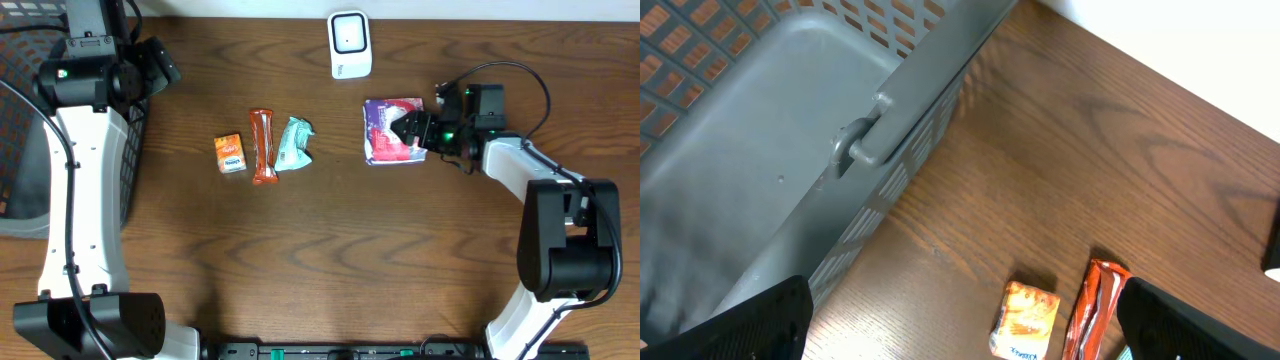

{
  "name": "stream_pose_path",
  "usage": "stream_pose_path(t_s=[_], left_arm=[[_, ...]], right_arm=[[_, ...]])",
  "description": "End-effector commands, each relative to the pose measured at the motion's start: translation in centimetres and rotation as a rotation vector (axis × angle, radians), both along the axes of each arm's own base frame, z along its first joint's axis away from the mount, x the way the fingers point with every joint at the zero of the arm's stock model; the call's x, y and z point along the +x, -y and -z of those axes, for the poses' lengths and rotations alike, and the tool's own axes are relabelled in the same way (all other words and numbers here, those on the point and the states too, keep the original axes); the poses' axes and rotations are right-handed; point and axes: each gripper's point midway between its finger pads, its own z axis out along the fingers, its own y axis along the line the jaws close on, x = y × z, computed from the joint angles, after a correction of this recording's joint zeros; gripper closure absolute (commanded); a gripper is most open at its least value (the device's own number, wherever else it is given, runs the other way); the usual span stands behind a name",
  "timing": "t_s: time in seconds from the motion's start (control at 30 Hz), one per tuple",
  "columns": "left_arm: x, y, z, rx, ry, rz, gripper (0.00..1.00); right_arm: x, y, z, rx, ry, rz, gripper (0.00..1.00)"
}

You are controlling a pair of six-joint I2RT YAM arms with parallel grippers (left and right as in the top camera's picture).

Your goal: Scan the item barcode

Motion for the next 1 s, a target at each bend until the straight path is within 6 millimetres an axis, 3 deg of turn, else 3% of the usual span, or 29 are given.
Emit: stream_pose_path(t_s=[0.0, 0.17, 0.23, 0.27, 0.4, 0.53, 0.73, 0.9, 0.97], left_arm=[[-0.4, -0.9, -0.8, 0.012, 0.017, -0.034, 0.02], [-0.4, -0.9, -0.8, 0.012, 0.017, -0.034, 0.02], [-0.4, -0.9, -0.8, 0.012, 0.017, -0.034, 0.02], [-0.4, -0.9, -0.8, 0.012, 0.017, -0.034, 0.02], [-0.4, -0.9, -0.8, 0.013, 0.017, -0.035, 0.02], [-0.4, -0.9, -0.8, 0.012, 0.017, -0.034, 0.02], [-0.4, -0.9, -0.8, 0.012, 0.017, -0.034, 0.02], [-0.4, -0.9, -0.8, 0.012, 0.017, -0.034, 0.02], [-0.4, -0.9, -0.8, 0.012, 0.017, -0.034, 0.02]], right_arm=[[-0.5, -0.4, 2.0, -0.021, -0.044, 0.008, 0.12], [-1.3, -0.8, 4.9, -0.020, -0.109, -0.005, 0.17], [-1.6, -1.1, 5.4, -0.005, -0.126, -0.016, 0.37], [-1.7, -1.3, 5.2, 0.009, -0.128, -0.024, 0.55], [-1.7, -2.3, 4.1, 0.062, -0.113, -0.062, 0.97], [-1.1, -3.1, 1.6, 0.115, -0.074, -0.083, 0.99], [1.0, -3.3, -4.7, 0.152, 0.043, -0.054, 0.99], [4.4, -3.5, -10.7, 0.229, 0.191, 0.009, 0.99], [5.9, -3.3, -12.2, 0.240, 0.255, 0.069, 0.99]])
